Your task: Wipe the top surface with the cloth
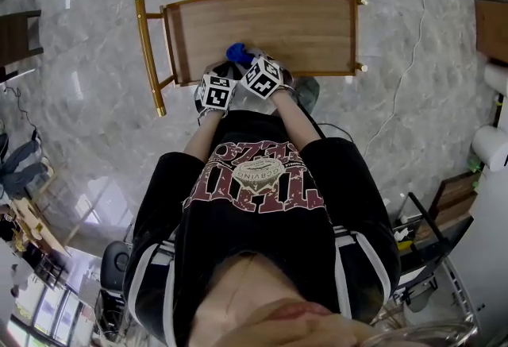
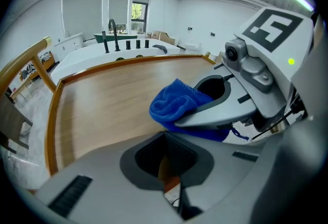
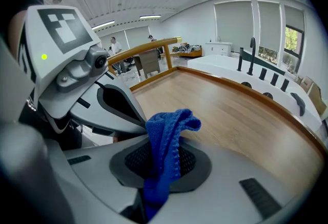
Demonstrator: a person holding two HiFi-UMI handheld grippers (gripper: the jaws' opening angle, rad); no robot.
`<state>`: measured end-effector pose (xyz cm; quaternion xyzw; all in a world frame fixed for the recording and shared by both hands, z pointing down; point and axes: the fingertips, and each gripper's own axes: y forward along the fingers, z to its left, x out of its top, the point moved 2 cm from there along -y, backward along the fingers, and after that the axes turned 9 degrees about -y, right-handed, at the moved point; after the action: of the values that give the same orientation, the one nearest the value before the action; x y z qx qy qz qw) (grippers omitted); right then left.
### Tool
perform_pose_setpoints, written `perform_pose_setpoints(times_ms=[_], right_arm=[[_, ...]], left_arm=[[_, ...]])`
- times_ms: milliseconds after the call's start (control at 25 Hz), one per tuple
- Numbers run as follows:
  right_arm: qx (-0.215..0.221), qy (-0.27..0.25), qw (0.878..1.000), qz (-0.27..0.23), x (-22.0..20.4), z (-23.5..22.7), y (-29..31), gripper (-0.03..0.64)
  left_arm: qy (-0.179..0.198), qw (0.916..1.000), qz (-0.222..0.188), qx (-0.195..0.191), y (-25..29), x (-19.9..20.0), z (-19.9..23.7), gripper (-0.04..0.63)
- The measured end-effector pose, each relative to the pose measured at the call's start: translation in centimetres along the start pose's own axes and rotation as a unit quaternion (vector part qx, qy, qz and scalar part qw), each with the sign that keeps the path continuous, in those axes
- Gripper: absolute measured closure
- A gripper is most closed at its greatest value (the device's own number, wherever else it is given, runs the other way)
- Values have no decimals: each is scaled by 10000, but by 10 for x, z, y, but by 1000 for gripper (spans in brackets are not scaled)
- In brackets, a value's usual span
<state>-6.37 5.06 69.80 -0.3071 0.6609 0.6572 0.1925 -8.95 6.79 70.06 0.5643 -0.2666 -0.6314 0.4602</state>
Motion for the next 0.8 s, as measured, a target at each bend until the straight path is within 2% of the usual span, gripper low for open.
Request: perform_pose_setpoints(times_ms=[160, 800], right_arm=[[-98, 133, 9999, -6, -11, -6, -9, 558], [-444, 587, 9973, -3, -43, -33, -39, 558]], left_arm=[[19, 9999, 112, -61, 6, 1, -9, 549], [670, 9959, 290, -542, 32, 23, -51, 549]])
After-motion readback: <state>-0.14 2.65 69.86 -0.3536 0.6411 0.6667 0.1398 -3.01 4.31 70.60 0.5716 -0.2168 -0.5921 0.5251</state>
